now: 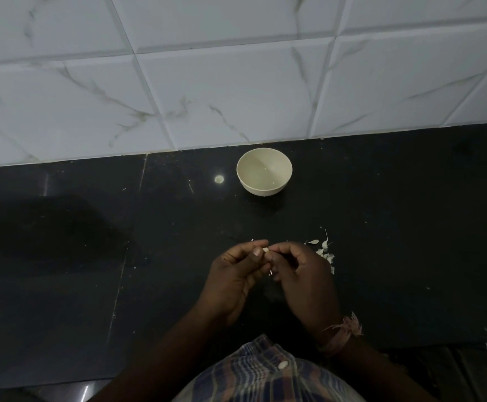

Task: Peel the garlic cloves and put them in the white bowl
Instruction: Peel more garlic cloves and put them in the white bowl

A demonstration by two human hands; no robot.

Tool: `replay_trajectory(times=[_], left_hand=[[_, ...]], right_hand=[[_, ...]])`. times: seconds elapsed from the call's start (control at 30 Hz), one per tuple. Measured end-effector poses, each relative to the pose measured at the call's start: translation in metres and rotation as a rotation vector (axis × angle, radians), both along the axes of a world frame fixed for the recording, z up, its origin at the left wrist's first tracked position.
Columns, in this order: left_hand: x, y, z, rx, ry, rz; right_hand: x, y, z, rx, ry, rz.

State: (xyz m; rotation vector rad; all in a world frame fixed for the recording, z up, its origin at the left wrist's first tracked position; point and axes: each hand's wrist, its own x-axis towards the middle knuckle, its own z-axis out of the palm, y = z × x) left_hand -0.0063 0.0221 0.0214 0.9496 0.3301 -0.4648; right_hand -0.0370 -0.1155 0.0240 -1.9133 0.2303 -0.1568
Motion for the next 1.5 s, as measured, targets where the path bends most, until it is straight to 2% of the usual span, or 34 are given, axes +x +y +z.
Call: replay_trajectory(times=[0.37, 0.77, 0.9, 1.1, 1.37, 1.5], left_hand=[[0.006, -0.003, 0.006, -0.024, -0.122, -0.020], [0.005, -0.003, 0.007, 0.056, -0.134, 0.035], [0.007, -0.003, 0.010, 0.119, -0.108, 0.041], [0.010, -0.002, 0.010, 0.249, -0.141, 0.006], [0.011, -0.001, 0.007, 0.287, -0.136, -0.020], [0.011, -0.002, 0.006, 0.295, -0.119, -0.023]], right_hand=[[0.003, -0.003, 0.009, -0.009, -0.128, 0.014], [0.006, -0.001, 0.005, 0.170, -0.021, -0.032], [0.007, -0.002, 0.004, 0.159, -0.016, -0.031], [0.007, -0.003, -0.005, -0.012, -0.048, -0.011], [0.006, -0.003, -0.005, 0.022, -0.014, -0.035], [0.006, -0.001, -0.001, 0.156, 0.072, -0.053]])
